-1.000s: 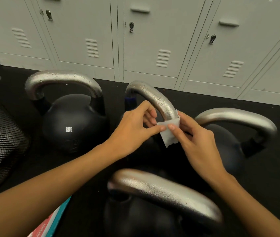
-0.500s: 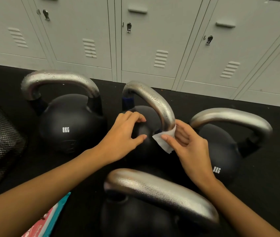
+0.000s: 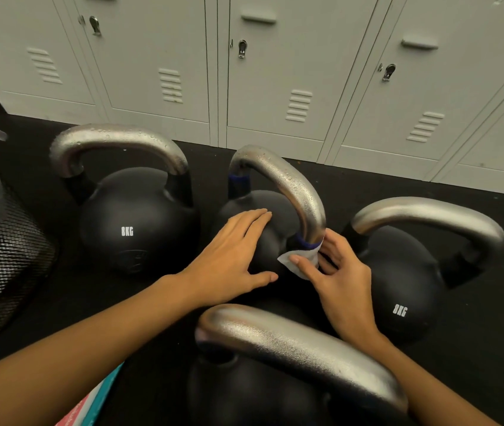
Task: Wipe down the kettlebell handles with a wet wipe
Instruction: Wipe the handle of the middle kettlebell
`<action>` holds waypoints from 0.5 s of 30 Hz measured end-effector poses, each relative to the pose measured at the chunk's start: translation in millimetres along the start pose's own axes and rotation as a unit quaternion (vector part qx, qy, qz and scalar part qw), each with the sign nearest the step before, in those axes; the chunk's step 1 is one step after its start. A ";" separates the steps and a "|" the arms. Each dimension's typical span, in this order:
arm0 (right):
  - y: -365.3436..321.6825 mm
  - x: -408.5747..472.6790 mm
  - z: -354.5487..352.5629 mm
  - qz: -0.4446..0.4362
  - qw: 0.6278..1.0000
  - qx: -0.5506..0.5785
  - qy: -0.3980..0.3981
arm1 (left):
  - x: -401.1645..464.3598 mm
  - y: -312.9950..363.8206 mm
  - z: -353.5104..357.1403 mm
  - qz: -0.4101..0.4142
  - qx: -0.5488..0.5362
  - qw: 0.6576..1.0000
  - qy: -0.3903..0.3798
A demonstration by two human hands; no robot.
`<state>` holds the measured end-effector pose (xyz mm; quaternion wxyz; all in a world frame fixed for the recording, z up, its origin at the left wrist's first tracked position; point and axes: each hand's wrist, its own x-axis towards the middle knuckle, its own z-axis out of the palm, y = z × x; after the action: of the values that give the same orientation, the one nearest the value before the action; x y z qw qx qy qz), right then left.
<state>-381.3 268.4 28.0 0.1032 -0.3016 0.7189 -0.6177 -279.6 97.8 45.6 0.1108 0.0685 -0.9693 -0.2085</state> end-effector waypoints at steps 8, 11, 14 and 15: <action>0.1 3.0 17.8 -0.040 0.997 0.001 0.066 | -0.3 -2.6 2.5 -0.005 -0.011 1.000 0.006; 5.0 8.7 16.9 -0.043 0.998 -0.027 0.047 | -0.4 -3.3 3.2 -0.002 -0.004 1.000 0.008; 8.0 11.7 8.7 -0.034 0.998 -0.043 0.013 | -0.8 -4.4 3.5 -0.002 0.003 1.000 0.004; 9.0 11.7 5.6 -0.031 0.999 -0.041 0.001 | -0.9 -4.9 3.3 -0.001 0.007 1.000 0.002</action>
<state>-390.4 257.7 20.9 0.0706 -0.3269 0.7340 -0.5911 -279.1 94.8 40.4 0.1119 0.0707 -0.9704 -0.2019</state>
